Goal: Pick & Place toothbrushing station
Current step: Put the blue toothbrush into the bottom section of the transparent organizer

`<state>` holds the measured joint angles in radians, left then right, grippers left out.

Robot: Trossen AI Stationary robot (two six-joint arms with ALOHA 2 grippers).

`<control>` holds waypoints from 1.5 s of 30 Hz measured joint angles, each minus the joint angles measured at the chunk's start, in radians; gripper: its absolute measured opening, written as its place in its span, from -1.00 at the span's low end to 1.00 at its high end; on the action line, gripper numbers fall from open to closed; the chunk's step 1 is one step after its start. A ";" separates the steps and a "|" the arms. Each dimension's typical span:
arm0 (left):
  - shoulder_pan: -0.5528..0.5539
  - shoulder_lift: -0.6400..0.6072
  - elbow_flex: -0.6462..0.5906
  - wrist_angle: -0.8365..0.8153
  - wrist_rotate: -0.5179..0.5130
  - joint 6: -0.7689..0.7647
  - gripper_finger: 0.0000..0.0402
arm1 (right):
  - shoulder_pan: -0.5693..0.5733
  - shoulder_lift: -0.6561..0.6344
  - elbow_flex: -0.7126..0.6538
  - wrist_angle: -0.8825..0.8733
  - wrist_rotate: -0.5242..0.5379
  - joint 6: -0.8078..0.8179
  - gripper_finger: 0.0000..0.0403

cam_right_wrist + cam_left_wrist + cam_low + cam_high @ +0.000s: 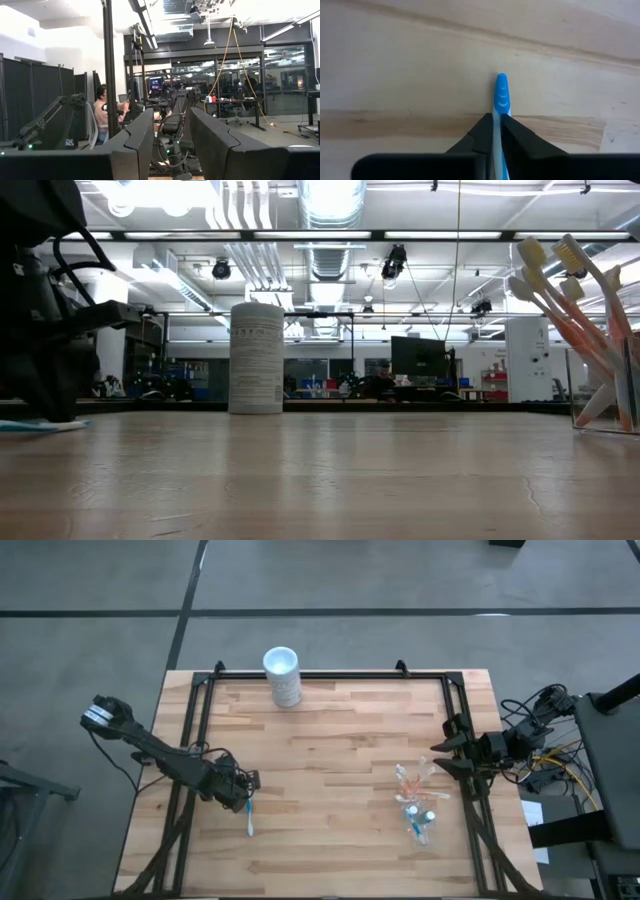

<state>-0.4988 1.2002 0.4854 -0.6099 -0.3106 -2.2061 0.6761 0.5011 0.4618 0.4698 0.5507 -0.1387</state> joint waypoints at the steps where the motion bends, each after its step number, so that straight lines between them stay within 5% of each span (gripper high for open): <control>1: 0.000 -0.003 0.001 -0.001 0.006 -0.011 -0.81 | 0.000 0.000 0.000 0.000 0.000 0.000 -0.41; 17: 0.000 0.010 0.011 0.062 0.002 -0.067 -0.06 | 0.000 0.000 0.000 -0.001 0.000 0.000 -0.35; 31: 0.007 0.027 0.007 0.073 0.022 -0.059 -0.05 | 0.000 0.000 0.000 -0.001 0.000 0.000 -0.40; 45: 0.067 0.029 0.080 -0.082 0.269 -0.031 -0.05 | 0.000 0.000 0.000 -0.001 0.000 0.000 -0.35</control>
<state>-0.4314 1.2293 0.5649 -0.6923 -0.0420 -2.2374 0.6762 0.5011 0.4618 0.4689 0.5507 -0.1387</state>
